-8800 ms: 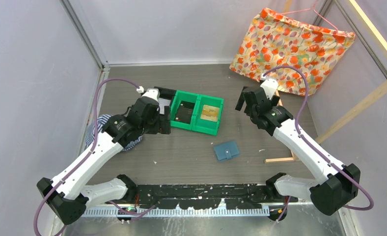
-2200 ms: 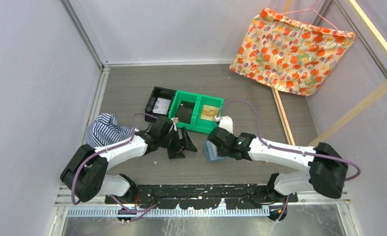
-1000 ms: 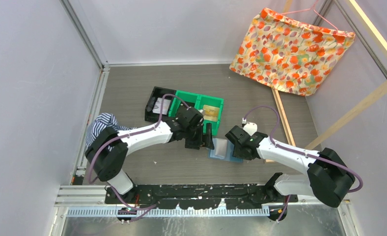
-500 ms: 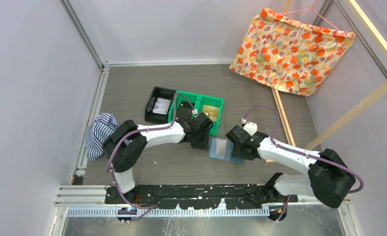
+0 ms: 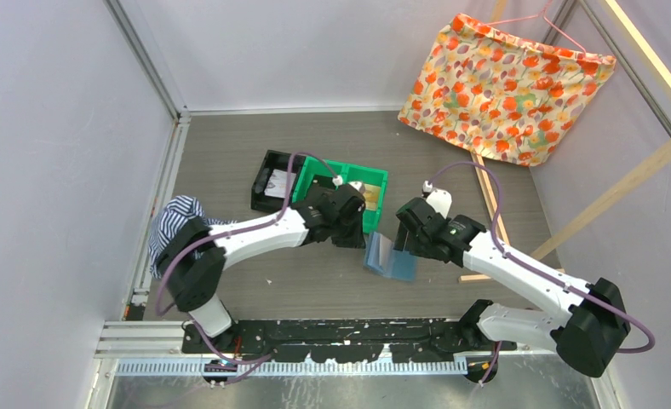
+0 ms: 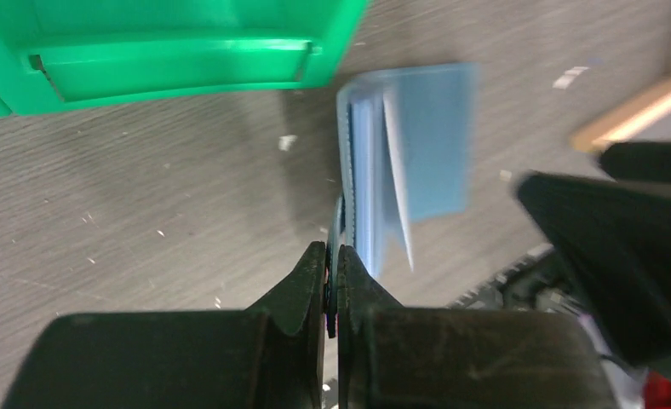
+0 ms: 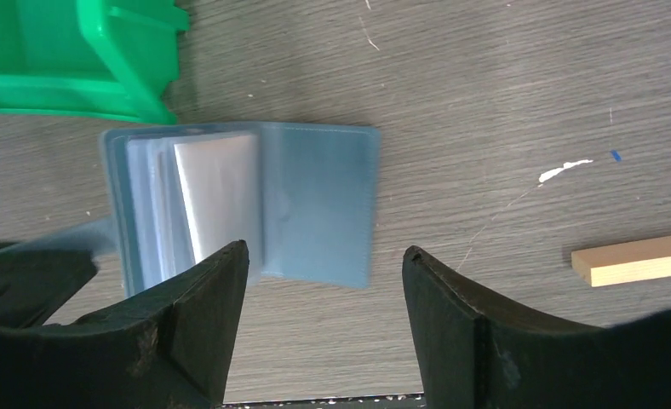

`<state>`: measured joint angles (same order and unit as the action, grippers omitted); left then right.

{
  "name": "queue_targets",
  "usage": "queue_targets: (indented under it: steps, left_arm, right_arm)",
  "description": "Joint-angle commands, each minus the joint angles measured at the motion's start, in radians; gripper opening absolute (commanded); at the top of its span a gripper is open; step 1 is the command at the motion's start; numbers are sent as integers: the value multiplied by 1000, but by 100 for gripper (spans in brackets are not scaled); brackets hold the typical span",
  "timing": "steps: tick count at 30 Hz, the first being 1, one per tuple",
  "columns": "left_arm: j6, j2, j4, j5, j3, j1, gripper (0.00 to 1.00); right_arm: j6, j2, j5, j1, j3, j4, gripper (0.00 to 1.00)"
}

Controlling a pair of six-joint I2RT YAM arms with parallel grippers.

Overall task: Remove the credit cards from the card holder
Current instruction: Remove the credit card from the card holder.

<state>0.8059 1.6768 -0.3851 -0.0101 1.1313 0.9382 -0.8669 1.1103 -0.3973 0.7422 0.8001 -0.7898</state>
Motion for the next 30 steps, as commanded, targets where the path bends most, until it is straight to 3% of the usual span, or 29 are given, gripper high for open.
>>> queue_targets:
  steps: [1, 11, 19, 30]
  left_arm:
    - [-25, -150, -10, -54, 22, 6, 1]
    - [10, -154, -3, -90, -61, 7, 1]
    - [90, -227, -95, 34, -102, 5, 1]
    - [181, -365, -168, 163, -343, 1, 1]
  right_arm:
    - [32, -23, 19, -9, 40, 19, 71]
    - [16, 7, 156, -20, -13, 136, 71]
    - [12, 60, 217, -19, -39, 193, 71]
    - [-70, 98, 411, -20, -140, 389, 64]
